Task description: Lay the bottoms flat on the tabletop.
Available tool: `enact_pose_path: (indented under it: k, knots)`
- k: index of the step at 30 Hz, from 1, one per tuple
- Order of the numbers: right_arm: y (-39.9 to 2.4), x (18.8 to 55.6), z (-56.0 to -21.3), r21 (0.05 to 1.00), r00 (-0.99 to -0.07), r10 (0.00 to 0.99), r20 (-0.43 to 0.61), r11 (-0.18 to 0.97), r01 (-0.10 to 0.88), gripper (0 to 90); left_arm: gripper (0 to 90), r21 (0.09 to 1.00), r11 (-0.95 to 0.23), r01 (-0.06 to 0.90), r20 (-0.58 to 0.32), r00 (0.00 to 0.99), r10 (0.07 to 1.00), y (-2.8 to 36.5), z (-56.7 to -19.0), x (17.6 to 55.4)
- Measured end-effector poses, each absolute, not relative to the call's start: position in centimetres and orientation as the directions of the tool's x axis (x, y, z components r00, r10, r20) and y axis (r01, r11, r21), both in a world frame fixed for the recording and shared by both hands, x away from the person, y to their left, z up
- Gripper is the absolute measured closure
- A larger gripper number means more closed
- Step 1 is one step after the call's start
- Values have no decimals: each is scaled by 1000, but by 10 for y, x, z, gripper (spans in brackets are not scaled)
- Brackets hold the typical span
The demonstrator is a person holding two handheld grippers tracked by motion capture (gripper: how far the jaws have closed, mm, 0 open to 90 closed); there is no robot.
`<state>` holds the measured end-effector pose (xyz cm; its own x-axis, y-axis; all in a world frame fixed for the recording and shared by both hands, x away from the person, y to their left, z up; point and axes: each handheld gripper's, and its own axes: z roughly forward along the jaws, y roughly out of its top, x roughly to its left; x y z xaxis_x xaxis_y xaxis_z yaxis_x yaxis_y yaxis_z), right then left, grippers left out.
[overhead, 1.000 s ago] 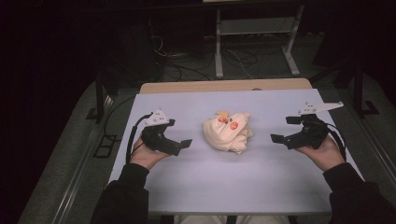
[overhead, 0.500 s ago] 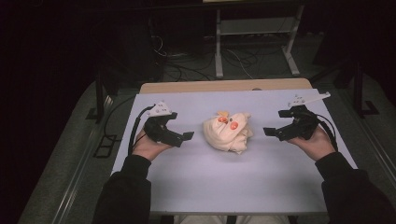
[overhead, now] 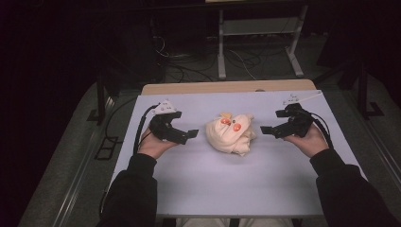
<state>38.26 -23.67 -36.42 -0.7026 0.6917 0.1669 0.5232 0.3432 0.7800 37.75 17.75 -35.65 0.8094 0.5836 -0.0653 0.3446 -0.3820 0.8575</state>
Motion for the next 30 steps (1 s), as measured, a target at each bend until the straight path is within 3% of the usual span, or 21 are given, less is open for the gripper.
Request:
enact_pose_path:
  k: [30]
  knots:
    - [-221, 414, -408, 753, -683, 698, 218, 325, 572, 0, 0, 864, -350, 363, -121, 823, 555, 143, -397, 399]
